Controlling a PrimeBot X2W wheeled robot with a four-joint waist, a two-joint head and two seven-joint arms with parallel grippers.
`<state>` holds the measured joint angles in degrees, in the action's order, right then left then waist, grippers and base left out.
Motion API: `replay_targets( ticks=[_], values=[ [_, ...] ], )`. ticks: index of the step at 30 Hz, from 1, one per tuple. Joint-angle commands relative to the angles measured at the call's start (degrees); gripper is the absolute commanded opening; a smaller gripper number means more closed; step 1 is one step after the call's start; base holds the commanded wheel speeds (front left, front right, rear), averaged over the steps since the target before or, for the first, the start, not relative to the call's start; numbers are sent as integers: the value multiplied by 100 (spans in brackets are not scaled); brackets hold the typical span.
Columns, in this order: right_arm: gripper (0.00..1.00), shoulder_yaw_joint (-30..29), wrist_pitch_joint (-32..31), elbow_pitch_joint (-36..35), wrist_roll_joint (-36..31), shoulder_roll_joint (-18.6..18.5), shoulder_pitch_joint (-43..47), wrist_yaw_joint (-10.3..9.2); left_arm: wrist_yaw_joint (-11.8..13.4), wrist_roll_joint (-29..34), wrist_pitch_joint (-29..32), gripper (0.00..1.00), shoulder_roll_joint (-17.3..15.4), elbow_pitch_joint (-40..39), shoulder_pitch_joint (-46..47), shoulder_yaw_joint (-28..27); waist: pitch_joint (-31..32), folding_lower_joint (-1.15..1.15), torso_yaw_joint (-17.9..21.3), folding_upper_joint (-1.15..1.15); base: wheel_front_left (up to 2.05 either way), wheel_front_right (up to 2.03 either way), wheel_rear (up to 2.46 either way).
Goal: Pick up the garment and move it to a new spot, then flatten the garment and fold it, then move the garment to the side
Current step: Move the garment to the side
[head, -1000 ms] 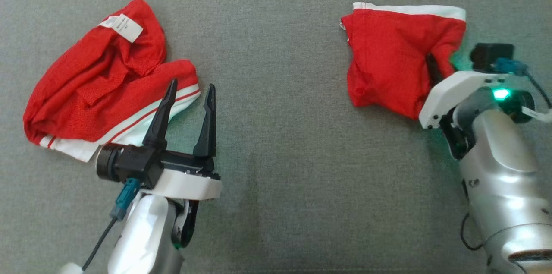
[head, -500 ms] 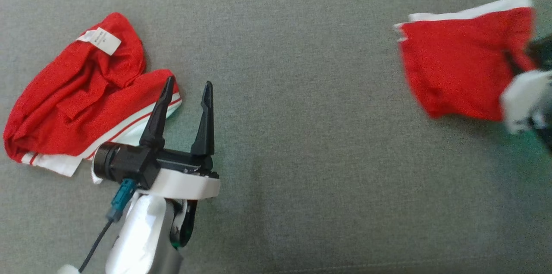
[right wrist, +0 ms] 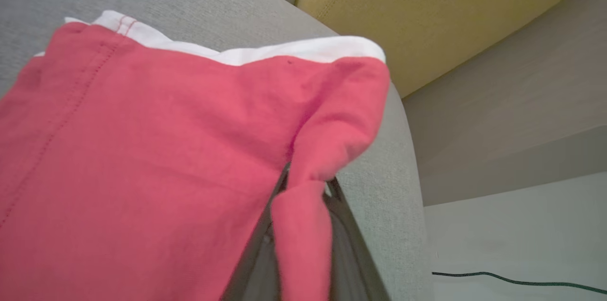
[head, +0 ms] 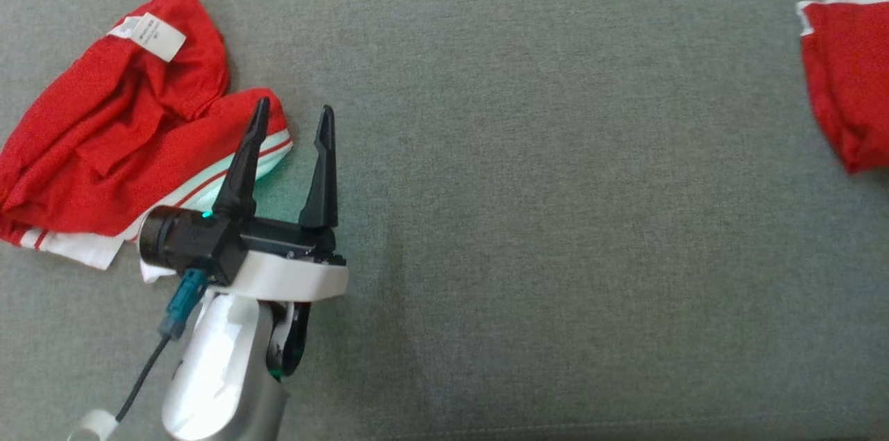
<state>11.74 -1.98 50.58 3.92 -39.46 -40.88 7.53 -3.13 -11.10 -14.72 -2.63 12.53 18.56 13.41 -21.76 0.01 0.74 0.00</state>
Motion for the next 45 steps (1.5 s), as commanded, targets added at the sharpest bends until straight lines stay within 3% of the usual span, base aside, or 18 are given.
replay_targets(
  ticks=[1,9,10,11,12,21,27,28,38,41,45],
  values=[
    [0,-54,118,-94,-78,-302,-76,-4,-23,40,-28,100,-25,-165,136,-173,-29,-1,-32,0,0,0,0],
    [0,-271,160,-111,-227,-175,-102,-4,-37,54,-28,100,-25,-138,158,-215,-52,-1,-51,0,0,0,0],
    [11,-310,174,-124,-238,-137,-94,-4,-37,57,-28,100,-25,-133,158,-221,-41,-1,-48,0,0,0,0],
    [48,-361,172,-127,-241,-94,-87,-4,-37,60,-28,100,-25,-126,157,-227,-23,-1,-43,0,0,0,0],
    [100,-397,174,-141,-256,-52,-77,-4,-34,61,-28,100,-25,-119,151,-229,3,-1,-36,0,0,0,0],
    [100,-627,721,-791,-340,489,-83,-4,21,1,-28,100,-25,-88,-4,-279,469,-1,98,0,0,0,0],
    [100,-747,1070,-1593,-238,1386,55,-4,46,73,-28,100,-25,-172,-211,-490,933,-1,238,0,0,0,0],
    [100,-747,1070,-1593,-238,1386,55,-4,46,73,-28,100,-25,-172,-211,-490,933,-1,238,0,0,0,0],
    [100,-1102,1419,-2785,206,3239,1209,-4,35,114,-28,100,-25,-257,-626,-602,1499,-1,322,0,0,0,0],
    [100,-1104,1506,-2944,268,3537,1700,-4,57,92,-28,100,-25,-274,-744,-583,1575,-1,331,0,0,0,0],
    [100,-916,1571,-3007,418,3647,2339,-4,81,38,-28,100,-25,-237,-829,-543,1633,-1,333,0,0,0,0]
  ],
)
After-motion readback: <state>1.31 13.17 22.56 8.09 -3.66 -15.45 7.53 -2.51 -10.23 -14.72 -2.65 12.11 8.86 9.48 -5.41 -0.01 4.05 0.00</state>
